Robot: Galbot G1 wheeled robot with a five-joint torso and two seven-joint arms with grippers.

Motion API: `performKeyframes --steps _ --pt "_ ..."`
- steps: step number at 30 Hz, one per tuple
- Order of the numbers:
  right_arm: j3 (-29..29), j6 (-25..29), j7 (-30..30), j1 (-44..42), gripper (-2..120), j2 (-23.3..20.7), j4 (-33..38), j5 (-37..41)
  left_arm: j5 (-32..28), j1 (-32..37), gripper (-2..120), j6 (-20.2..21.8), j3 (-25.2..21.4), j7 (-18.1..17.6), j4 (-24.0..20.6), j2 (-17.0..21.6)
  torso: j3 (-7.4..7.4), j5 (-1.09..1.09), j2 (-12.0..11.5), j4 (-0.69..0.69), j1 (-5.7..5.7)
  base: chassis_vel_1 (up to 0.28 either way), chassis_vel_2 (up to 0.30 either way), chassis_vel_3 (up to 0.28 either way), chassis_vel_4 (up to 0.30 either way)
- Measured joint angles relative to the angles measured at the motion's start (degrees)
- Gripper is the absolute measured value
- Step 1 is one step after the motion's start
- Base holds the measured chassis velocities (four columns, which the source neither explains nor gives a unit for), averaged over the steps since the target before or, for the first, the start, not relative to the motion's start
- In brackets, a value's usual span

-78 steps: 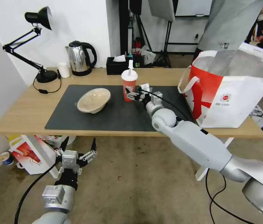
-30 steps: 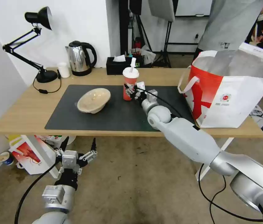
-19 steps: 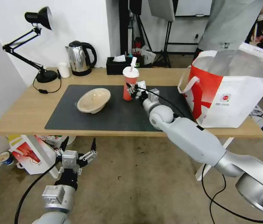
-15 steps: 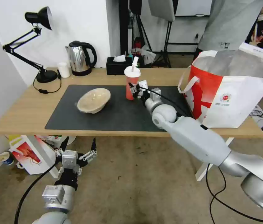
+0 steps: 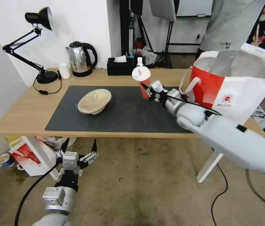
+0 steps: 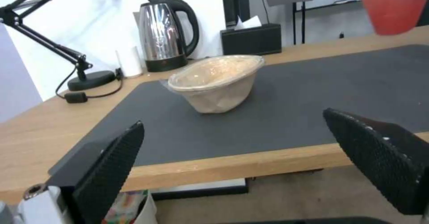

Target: Pick up the trash from the table and place it into the takeout bag.

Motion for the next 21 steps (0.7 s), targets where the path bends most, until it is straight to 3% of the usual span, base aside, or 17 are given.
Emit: performKeyframes --steps 10,21 --pt "0.74 2.03 -2.72 1.40 6 -11.05 8.51 -0.23 0.00 0.00 100 0.00 0.00 0.00 0.00 0.00 0.00 -0.01 0.00 -0.01 0.00 0.000 0.000 0.000 0.000" --pt "4.55 2.14 -3.18 1.02 6 -16.47 13.24 1.97 0.00 0.00 100 0.00 0.00 0.00 0.00 0.00 0.00 -0.01 0.00 -0.01 0.00 0.000 0.000 0.000 0.000"
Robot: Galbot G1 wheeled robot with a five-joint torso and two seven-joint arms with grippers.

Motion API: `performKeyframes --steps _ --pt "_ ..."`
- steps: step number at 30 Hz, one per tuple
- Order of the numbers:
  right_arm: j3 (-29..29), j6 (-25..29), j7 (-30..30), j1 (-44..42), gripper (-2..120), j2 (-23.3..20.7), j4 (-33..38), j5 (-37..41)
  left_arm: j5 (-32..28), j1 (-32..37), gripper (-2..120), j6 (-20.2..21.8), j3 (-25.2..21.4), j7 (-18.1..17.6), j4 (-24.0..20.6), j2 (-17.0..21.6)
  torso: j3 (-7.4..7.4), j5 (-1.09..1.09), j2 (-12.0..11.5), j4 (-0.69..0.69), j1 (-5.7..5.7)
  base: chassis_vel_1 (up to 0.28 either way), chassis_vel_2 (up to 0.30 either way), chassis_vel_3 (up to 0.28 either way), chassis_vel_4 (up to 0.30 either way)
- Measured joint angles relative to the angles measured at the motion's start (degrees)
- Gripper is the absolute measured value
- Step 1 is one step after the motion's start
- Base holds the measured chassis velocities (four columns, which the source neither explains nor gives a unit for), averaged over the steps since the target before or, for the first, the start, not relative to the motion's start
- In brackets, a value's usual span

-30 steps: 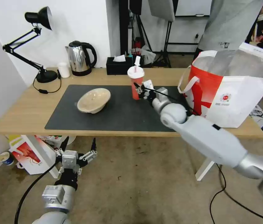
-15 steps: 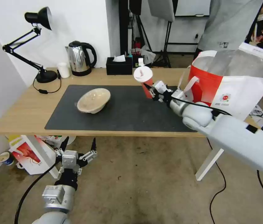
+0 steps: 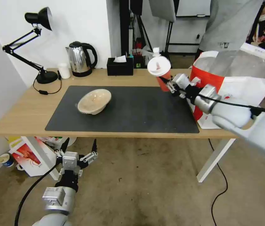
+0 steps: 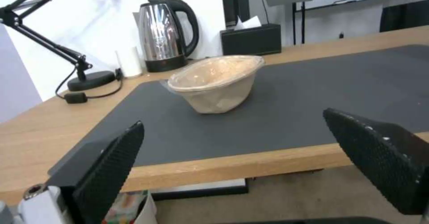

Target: Pick up the trash from the table and place it into the takeout bag.

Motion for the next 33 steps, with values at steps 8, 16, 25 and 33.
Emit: performKeyframes --steps 8,16,25,33 --pt "4.42 -0.16 0.09 -1.19 6 -3.19 2.48 2.86 0.00 0.00 100 0.00 0.00 0.00 0.00 0.00 0.00 0.00 0.00 0.00 0.00 0.000 0.000 0.000 0.000" --pt "10.54 -0.21 0.30 -2.98 6 -5.03 2.51 5.66 0.00 0.00 100 0.00 0.00 0.00 0.00 0.00 0.00 0.00 0.00 0.00 0.00 0.000 0.000 0.000 0.000" --pt "14.80 -0.22 0.41 -3.92 5 -6.11 1.47 7.83 0.00 0.00 100 0.00 0.00 0.00 0.00 0.00 0.00 0.00 0.00 0.00 0.00 0.000 0.000 0.000 0.000" --pt "17.32 -0.20 0.44 -4.04 5 -7.09 0.94 9.49 0.00 0.00 100 0.00 0.00 0.00 0.00 0.00 0.00 0.00 0.00 0.00 0.01 0.000 0.000 0.000 0.000"
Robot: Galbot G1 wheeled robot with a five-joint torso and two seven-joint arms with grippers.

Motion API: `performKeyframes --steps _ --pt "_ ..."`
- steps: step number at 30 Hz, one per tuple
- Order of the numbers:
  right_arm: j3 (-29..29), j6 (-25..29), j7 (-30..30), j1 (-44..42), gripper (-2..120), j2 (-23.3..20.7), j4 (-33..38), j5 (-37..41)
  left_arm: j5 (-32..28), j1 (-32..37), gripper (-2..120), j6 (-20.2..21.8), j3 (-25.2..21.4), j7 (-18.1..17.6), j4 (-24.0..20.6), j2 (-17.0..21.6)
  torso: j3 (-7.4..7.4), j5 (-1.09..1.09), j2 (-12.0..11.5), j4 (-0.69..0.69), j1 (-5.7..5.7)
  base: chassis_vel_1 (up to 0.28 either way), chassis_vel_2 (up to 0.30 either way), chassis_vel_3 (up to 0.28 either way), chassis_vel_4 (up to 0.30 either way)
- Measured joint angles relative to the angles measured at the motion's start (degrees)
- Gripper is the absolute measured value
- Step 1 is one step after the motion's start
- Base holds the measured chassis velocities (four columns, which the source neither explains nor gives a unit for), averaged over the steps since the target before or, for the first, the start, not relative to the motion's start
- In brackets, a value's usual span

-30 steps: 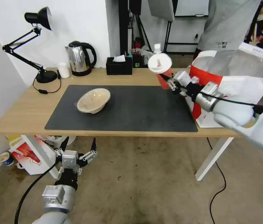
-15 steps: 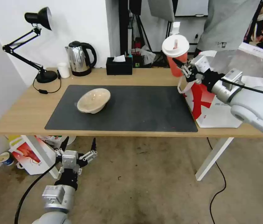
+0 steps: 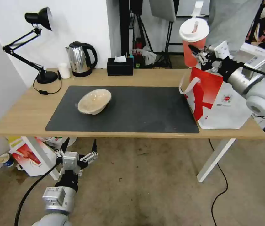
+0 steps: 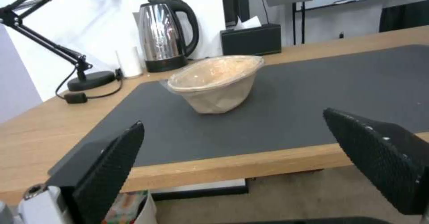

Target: Pick up the trash from the table and place it into the takeout bag.

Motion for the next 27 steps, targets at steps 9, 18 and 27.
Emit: performKeyframes --steps 9,18,27 --pt "2.96 0.25 0.00 -2.05 5 -0.32 -1.12 0.33 0.00 0.00 100 0.00 0.00 0.00 0.00 0.00 0.00 0.00 0.00 0.00 -0.01 0.000 0.000 0.000 0.000" --pt "4.32 0.47 1.00 -2.15 5 0.26 -3.74 0.65 0.00 0.00 100 0.00 0.00 0.00 0.00 0.00 0.00 0.00 0.00 0.00 0.00 0.000 0.000 0.000 0.000" --pt "4.61 0.49 2.21 -2.13 5 1.34 -6.97 0.55 0.00 0.00 100 0.00 0.00 0.00 0.00 0.00 0.00 0.00 0.00 0.00 0.00 0.000 0.000 0.000 0.000"
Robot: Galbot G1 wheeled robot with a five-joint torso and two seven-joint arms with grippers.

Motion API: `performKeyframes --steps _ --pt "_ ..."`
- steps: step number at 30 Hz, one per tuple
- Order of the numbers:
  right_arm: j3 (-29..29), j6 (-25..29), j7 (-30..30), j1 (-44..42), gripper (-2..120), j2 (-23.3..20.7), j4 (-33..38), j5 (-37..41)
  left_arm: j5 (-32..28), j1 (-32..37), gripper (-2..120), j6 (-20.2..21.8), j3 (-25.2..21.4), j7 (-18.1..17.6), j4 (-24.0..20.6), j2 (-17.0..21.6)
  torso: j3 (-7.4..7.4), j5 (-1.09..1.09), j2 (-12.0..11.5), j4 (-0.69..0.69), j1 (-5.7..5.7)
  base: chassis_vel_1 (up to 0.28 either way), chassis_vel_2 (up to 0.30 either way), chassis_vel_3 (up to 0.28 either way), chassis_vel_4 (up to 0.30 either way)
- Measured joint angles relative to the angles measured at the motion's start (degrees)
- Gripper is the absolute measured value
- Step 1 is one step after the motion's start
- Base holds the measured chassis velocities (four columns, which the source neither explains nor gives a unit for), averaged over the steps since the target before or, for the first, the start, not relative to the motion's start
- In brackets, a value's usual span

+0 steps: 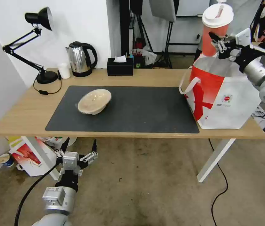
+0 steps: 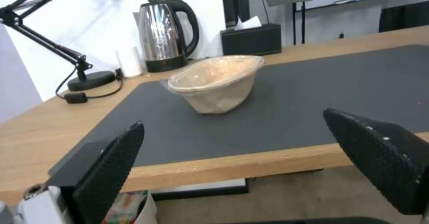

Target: Pick up the trash from the table and place it into the takeout bag.

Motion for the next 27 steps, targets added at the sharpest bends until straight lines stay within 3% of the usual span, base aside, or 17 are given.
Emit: performKeyframes --steps 16,27 --pt "0.34 -2.54 4.18 -0.33 5 0.97 -2.95 -0.59 0.00 0.00 100 0.00 0.00 0.00 0.00 0.00 0.00 0.00 0.00 0.00 0.00 0.000 0.000 0.000 0.000" --pt "1.09 -8.32 8.67 -2.50 5 1.31 -0.55 -0.38 0.00 0.00 100 0.00 0.00 0.00 0.00 0.00 0.00 0.00 0.00 0.00 0.00 0.000 0.000 0.000 0.000"
